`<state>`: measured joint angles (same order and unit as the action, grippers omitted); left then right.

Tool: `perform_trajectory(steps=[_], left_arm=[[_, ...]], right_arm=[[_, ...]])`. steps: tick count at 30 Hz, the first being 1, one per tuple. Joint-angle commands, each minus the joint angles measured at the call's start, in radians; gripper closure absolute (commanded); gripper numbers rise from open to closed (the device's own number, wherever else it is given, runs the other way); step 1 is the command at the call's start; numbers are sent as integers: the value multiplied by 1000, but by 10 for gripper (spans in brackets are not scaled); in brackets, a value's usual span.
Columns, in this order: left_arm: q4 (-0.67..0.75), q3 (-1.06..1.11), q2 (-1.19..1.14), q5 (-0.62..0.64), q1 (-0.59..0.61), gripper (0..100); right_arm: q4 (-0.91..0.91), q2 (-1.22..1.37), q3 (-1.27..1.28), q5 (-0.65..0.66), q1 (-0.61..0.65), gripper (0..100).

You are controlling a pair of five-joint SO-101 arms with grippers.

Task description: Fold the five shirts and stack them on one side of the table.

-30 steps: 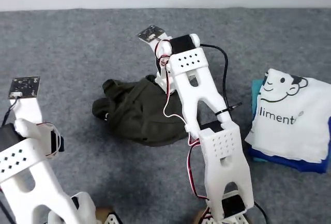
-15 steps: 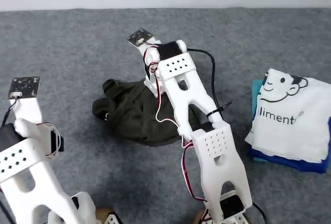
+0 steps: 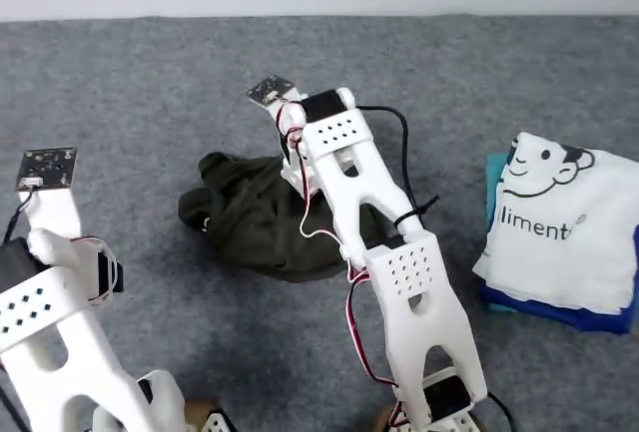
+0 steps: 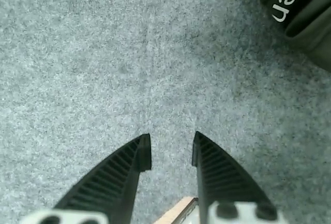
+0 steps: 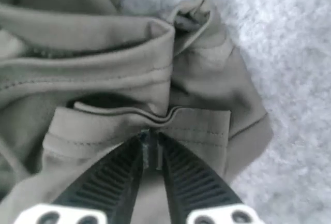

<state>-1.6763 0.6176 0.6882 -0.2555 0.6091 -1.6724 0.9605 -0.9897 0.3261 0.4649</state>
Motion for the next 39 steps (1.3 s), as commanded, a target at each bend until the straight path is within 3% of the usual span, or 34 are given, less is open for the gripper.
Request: perform_trajectory(steps=[1,6,15,20,27,39], left_arm=[[15,-7,25,-3,-5,867],[15,-30,25,-3,-6,867],[32,-87,18,-6,-23,866],[31,-85,18,-2,-84,866],[9,-85,23,-2,-89,866],[3,-25,25,-2,-89,867]], right_arm=[[-120,-82,-166,25,-31,989],[-127,-228,-192,61,-90,989],[-108,-464,147,74,-119,950],[10,-369,176,-34,-94,780],[122,-156,140,-75,-61,808],[12,96,-186,-72,-50,848]])
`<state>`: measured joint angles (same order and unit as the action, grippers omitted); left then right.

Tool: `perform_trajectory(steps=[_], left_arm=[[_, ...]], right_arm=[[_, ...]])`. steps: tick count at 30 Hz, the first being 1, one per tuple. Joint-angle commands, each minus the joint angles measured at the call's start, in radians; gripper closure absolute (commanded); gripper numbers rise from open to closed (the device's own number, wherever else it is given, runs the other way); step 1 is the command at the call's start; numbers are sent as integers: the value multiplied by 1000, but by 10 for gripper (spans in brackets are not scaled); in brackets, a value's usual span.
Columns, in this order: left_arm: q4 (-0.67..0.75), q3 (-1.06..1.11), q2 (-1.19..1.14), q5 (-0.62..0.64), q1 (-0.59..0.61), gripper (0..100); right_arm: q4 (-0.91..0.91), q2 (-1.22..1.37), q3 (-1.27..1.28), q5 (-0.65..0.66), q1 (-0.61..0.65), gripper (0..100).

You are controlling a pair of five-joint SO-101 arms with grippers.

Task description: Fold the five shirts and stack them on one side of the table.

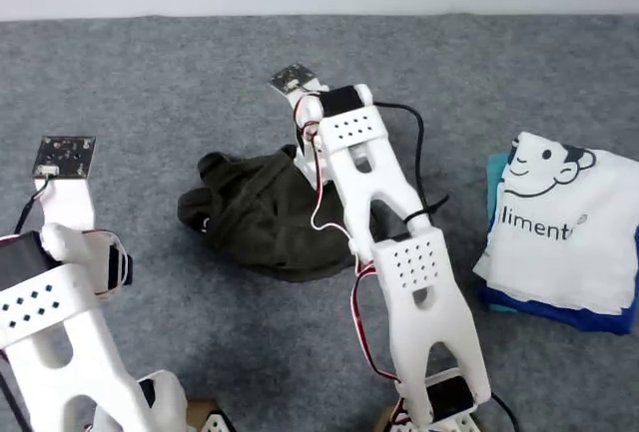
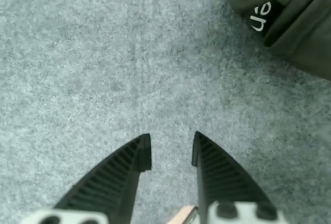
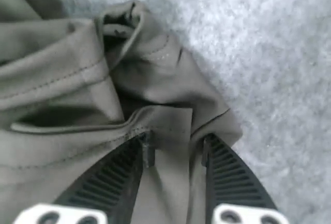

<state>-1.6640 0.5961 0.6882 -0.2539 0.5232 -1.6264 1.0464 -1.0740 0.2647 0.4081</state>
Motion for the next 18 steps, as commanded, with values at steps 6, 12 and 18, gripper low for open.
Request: perform_trajectory(steps=[6,12,18], left_arm=[[-6,-4,25,-3,-3,867],[-8,-4,25,-3,-3,867],[-9,-4,25,-3,-3,867]], right_arm=[[-125,51,-213,2,8,920],[-170,47,-290,60,-8,941],[-170,-10,-244,61,-16,921]])
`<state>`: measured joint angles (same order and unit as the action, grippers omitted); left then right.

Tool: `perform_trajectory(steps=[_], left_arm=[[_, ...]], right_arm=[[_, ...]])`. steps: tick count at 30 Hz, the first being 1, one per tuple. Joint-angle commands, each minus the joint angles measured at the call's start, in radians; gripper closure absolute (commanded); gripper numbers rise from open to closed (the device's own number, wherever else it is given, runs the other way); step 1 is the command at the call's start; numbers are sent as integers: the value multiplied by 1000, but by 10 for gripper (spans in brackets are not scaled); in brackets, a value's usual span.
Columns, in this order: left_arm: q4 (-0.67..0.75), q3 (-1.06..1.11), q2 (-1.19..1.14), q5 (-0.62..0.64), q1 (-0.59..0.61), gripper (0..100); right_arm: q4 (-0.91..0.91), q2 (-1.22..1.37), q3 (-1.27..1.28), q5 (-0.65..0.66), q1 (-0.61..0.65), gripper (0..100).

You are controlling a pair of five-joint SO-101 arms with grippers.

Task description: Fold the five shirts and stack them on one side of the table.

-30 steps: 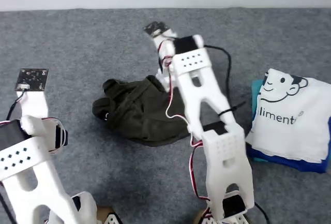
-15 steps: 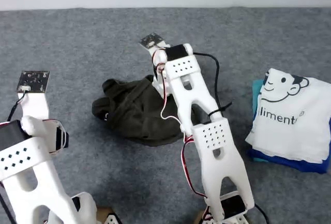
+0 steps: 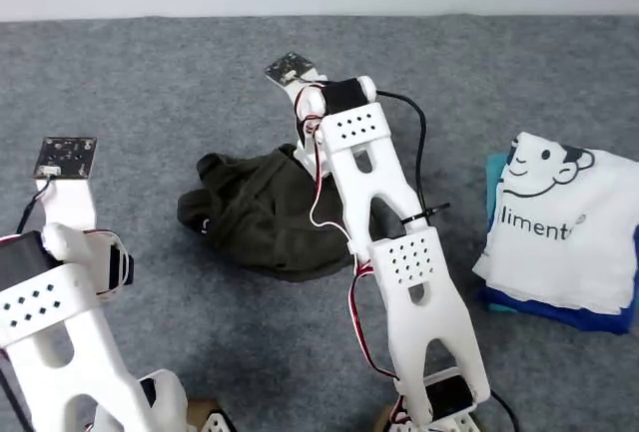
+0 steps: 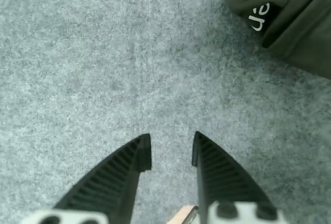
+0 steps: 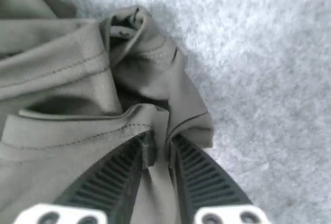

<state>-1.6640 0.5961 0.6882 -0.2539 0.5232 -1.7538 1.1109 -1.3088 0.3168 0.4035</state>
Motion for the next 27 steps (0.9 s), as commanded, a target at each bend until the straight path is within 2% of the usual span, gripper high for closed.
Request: perform_trajectory(steps=[1,4,15,23,27], left_arm=[[-9,-4,25,-3,-3,867],[-6,-4,25,-3,-3,867],[-5,-4,25,-3,-3,867],[-5,-4,25,-3,-3,867],[-6,-4,25,-3,-3,867]], right_arm=[[-42,-82,5,6,-10,905],[-42,-96,40,3,-7,872],[-41,-97,43,2,56,879],[-41,-41,57,18,24,985],[-44,-108,57,52,-19,988]])
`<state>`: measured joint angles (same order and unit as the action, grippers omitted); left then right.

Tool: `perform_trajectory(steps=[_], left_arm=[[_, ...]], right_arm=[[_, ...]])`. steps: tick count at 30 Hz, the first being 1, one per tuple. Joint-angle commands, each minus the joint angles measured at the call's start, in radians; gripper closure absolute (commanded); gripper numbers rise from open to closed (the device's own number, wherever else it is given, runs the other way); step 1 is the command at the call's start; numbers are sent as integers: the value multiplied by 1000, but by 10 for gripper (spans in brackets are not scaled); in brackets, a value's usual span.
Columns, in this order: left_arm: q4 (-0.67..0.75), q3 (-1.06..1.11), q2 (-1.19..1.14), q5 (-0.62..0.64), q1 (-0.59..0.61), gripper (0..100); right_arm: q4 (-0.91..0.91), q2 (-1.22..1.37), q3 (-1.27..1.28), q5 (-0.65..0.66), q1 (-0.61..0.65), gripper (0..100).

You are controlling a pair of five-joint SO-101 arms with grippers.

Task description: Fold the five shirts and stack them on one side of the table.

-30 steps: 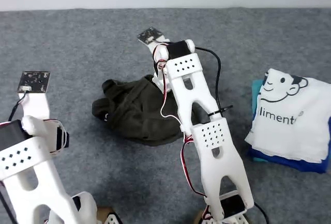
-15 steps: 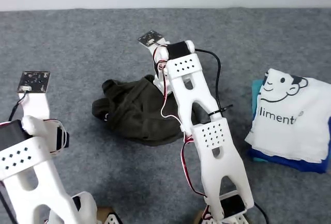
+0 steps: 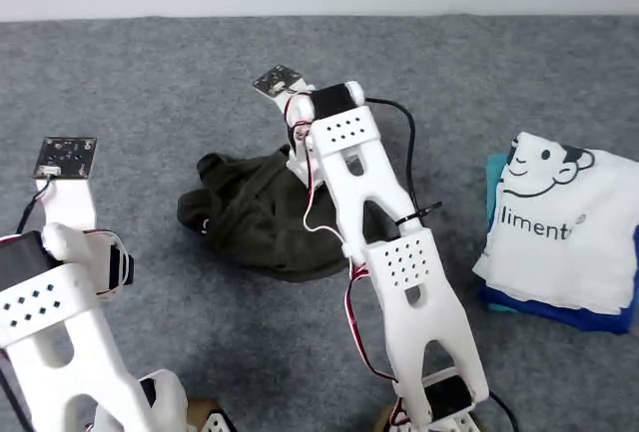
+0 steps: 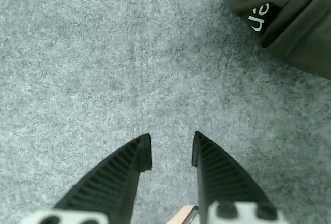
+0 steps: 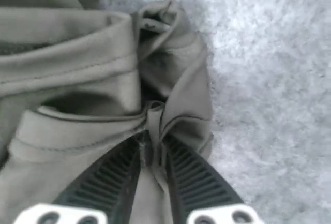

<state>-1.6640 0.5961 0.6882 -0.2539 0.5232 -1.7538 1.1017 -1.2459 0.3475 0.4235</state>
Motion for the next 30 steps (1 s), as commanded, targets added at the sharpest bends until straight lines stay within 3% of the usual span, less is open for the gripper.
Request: perform_trajectory(steps=[1,9,15,19,24,30], left_arm=[[-6,-5,25,-3,-3,867],[-3,-13,25,-3,-8,867],[-2,-13,25,-3,-8,867],[18,-12,25,-3,-9,867],[18,-12,25,-3,-9,867],[15,-5,25,-3,-9,867]], right_arm=[[-44,-130,-6,25,-50,988],[-45,-455,38,57,-136,988],[-42,-693,333,112,-156,988],[-21,-697,514,149,-145,980],[-18,-671,508,43,-154,840],[-36,-664,483,15,-124,870]])
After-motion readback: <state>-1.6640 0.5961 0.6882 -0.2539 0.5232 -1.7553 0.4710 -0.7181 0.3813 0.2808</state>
